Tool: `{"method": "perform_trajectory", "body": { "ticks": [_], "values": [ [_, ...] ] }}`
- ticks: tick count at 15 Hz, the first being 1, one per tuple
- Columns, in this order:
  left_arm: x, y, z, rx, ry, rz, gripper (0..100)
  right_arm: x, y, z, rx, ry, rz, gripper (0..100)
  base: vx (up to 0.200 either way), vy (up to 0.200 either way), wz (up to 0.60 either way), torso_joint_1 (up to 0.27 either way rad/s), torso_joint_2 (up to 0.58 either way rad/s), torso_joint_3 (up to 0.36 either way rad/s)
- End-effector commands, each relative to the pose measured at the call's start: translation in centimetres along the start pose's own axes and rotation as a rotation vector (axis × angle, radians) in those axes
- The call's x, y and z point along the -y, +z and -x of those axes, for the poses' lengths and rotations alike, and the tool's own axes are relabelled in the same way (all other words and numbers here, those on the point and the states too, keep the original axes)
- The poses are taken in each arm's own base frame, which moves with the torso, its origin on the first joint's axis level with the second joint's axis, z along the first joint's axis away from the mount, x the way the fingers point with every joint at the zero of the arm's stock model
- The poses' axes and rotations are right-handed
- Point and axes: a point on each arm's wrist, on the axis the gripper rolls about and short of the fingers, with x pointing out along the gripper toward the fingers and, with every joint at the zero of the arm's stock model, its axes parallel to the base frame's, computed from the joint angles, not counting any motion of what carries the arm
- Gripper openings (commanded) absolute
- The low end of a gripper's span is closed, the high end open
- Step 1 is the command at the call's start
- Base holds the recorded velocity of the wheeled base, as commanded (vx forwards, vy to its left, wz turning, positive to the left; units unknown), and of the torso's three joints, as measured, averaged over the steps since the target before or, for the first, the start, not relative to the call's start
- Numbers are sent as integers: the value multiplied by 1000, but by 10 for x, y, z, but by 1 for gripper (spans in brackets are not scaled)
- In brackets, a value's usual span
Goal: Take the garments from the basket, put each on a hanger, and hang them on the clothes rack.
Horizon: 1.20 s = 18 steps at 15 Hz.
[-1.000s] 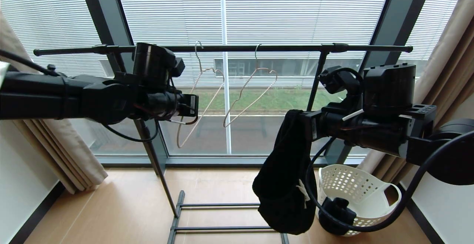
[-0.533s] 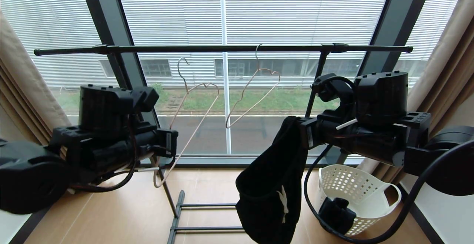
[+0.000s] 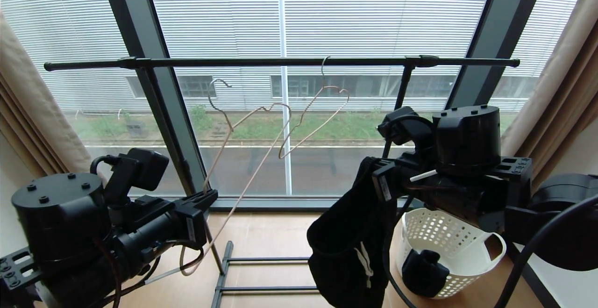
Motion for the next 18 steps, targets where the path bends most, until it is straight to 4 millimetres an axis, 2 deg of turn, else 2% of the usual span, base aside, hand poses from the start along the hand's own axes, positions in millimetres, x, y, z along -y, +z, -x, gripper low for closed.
{"method": "perform_trajectory", "body": {
  "ticks": [1, 5, 11, 18],
  "values": [
    [0, -4, 5, 24, -27, 1, 0, -1, -1, -1, -5, 2, 9, 0, 0, 0, 0, 0, 0, 0],
    [7, -8, 14, 78, -145, -9, 0, -1, -3, -2, -11, -1, 11, 0, 0, 0, 0, 0, 0, 0],
    [6, -46, 36, -35, -322, -267, 0, 13, 0, -6, -9, -88, 4, 0, 0, 0, 0, 0, 0, 0],
    [8, -55, 32, -84, -345, -283, 0, 19, -3, -29, -25, -235, 12, 0, 0, 0, 0, 0, 0, 0]
  ]
}}
